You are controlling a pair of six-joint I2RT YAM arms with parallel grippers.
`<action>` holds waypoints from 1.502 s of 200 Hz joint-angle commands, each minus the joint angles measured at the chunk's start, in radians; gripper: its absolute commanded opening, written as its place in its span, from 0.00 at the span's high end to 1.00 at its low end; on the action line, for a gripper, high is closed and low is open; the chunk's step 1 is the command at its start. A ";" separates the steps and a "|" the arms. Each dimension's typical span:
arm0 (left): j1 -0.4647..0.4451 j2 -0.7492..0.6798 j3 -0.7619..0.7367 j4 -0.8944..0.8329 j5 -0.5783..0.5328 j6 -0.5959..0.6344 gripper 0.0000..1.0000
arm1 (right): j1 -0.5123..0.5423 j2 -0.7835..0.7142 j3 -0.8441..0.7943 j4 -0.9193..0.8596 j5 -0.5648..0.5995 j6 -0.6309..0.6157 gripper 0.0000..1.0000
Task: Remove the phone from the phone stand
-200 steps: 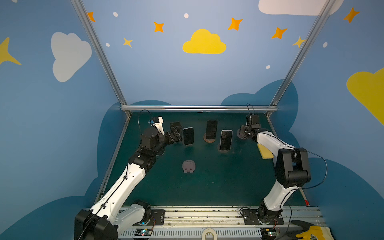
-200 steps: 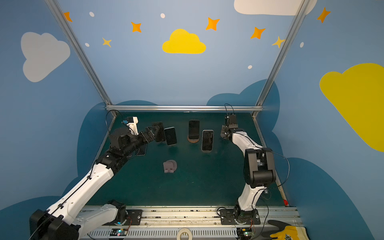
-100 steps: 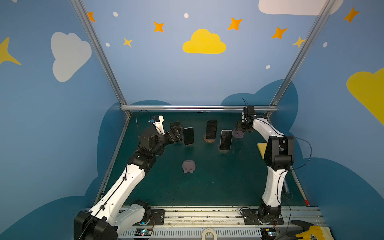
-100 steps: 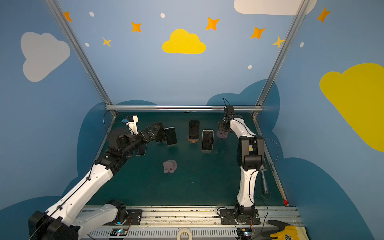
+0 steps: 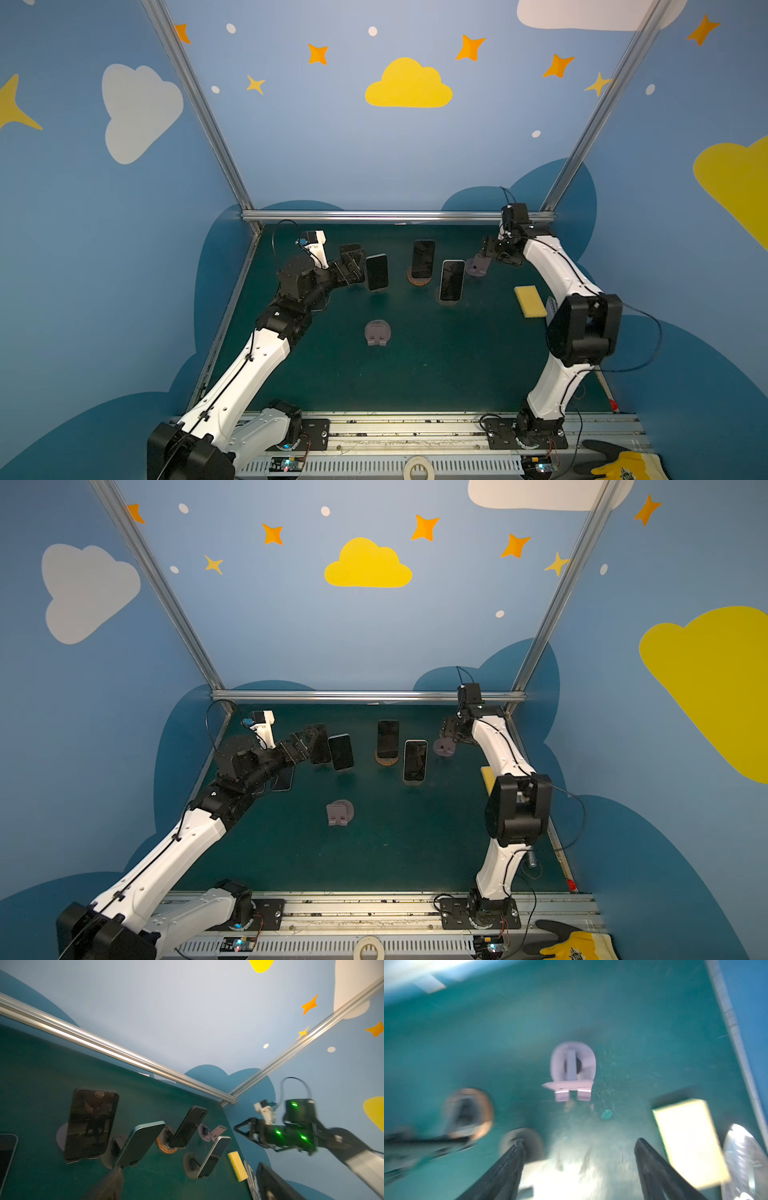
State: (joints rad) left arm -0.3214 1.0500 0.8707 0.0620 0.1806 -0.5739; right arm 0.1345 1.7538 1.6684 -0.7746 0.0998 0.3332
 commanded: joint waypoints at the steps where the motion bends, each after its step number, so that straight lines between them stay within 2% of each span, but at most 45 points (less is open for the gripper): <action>1: 0.001 -0.030 0.000 -0.084 -0.216 -0.026 0.01 | 0.050 -0.161 -0.087 -0.022 -0.024 0.100 0.16; 14: 0.001 -0.030 0.015 -0.165 -0.347 -0.056 0.00 | 0.144 -0.265 -0.209 0.022 0.026 0.139 0.16; 38: 0.007 -0.022 0.014 -0.220 -0.517 -0.113 0.00 | 0.421 -0.445 -0.464 0.126 0.148 0.212 0.16; 56: 0.021 -0.017 0.007 -0.218 -0.530 -0.135 0.00 | 0.614 -0.525 -0.616 0.215 0.222 0.330 0.16; 69: 0.029 -0.012 0.009 -0.220 -0.524 -0.139 0.00 | 0.751 -0.538 -0.676 0.281 0.293 0.369 0.16; 84: 0.037 -0.007 0.010 -0.225 -0.520 -0.143 0.00 | 0.891 -0.497 -0.679 0.331 0.366 0.385 0.15; 93: 0.041 -0.008 0.012 -0.227 -0.519 -0.147 0.00 | 0.950 -0.449 -0.654 0.339 0.389 0.386 0.15; 100: 0.045 -0.008 0.013 -0.231 -0.520 -0.153 0.00 | 0.980 -0.405 -0.626 0.324 0.400 0.435 0.14; 121: 0.047 -0.012 0.010 -0.240 -0.547 -0.159 0.00 | 1.008 -0.266 -0.538 0.262 0.361 0.538 0.14; 131: 0.047 -0.013 0.010 -0.244 -0.567 -0.161 0.00 | 1.013 -0.208 -0.492 0.250 0.317 0.535 0.14; 155: 0.052 -0.009 0.005 -0.248 -0.584 -0.175 0.00 | 1.045 -0.090 -0.406 0.251 0.298 0.527 0.14; 211: 0.061 0.002 0.009 -0.254 -0.571 -0.188 0.00 | 1.050 0.050 -0.318 0.268 0.195 0.573 0.14; 238: 0.073 0.001 0.005 -0.240 -0.534 -0.203 0.00 | 1.043 0.123 -0.251 0.194 0.237 0.600 0.13; 268: 0.085 -0.006 -0.012 -0.212 -0.489 -0.215 0.00 | 1.034 0.178 -0.201 0.197 0.252 0.599 0.13; 300: 0.099 0.002 -0.014 -0.203 -0.466 -0.220 0.00 | 1.029 0.232 -0.170 0.150 0.371 0.650 0.13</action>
State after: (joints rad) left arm -0.2325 1.0512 0.8692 -0.1600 -0.3130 -0.7834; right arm 1.1721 1.9537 1.4712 -0.5621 0.3645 0.9344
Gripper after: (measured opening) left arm 0.997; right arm 0.873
